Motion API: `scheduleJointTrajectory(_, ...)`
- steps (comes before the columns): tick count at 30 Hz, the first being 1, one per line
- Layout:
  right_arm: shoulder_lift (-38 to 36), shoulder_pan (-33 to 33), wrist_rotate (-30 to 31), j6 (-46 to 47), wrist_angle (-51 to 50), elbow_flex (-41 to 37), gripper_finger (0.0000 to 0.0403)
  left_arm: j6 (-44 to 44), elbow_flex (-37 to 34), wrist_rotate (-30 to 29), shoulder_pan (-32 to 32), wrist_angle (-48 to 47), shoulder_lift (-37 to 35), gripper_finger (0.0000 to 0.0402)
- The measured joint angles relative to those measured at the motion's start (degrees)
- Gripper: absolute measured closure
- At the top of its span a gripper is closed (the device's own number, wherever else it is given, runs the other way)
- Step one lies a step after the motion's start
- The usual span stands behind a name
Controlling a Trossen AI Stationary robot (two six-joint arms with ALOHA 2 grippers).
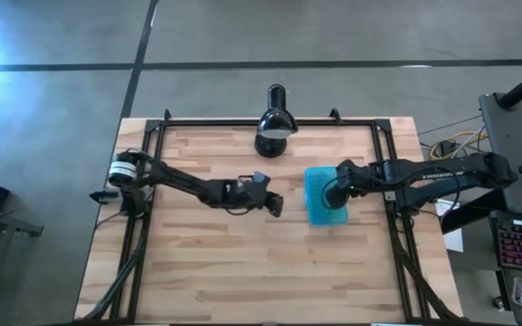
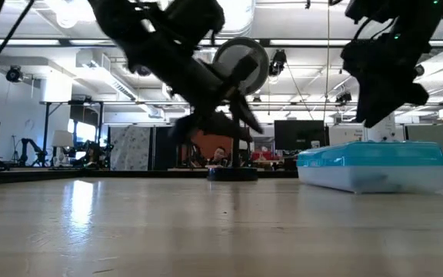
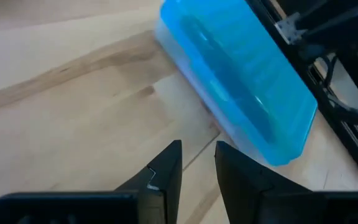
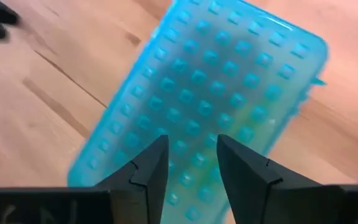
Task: Pick & place school supplies into a supply box
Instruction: Adjust the supply box
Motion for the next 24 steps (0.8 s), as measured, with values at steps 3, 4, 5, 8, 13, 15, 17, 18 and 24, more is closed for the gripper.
scheduleJointTrajectory(3, 1.82, -0.02, -0.85, 0.63, 1.13, -0.02, 0.0276, 2.87, 3.88, 2.55, 1.27, 0.24, 3.0, 0.0321)
scheduleJointTrajectory(4, 2.74, -0.02, -0.88, 0.69, 0.95, -0.07, 0.0277, 3.31, 5.1, 3.62, 1.76, -0.3, 4.14, 0.0321)
scheduleJointTrajectory(5, 3.43, -0.02, -1.5, 0.65, 0.96, -0.07, 0.0278, 3.8, 6.66, 4.75, 2.22, -0.3, 5.58, 0.0321)
scheduleJointTrajectory(8, 6.05, 0.01, -2.79, 0.3, 1.44, -0.15, 0.0282, 4.68, 11.07, 7.86, 3.18, -0.36, 10.05, 0.0321)
scheduleJointTrajectory(13, 8.34, -0.02, -3.06, 0.48, 1.2, -0.15, 0.0282, 4.88, 18.16, 12.01, 3.93, -0.42, 16.87, 0.0321)
scheduleJointTrajectory(15, 8.57, 0.0, -3.2, 0.48, 1.24, -0.15, 0.0283, 5.61, 20.25, 12.52, 3.93, -0.22, 18.65, 0.0321)
scheduleJointTrajectory(17, 8.56, -0.02, -3.2, 0.26, 0.97, -0.15, 0.0286, 5.74, 21.86, 12.89, 4.0, -0.19, 20.19, 0.0321)
scheduleJointTrajectory(18, 8.46, -0.02, -3.21, 0.25, 0.83, -0.17, 0.0288, 5.71, 22.41, 12.97, 4.07, 0.02, 20.71, 0.0321)
scheduleJointTrajectory(24, 8.6, -0.02, -3.38, -0.08, 1.24, -0.17, 0.0298, 5.69, 23.55, 13.9, 4.85, -1.21, 23.34, 0.0321)
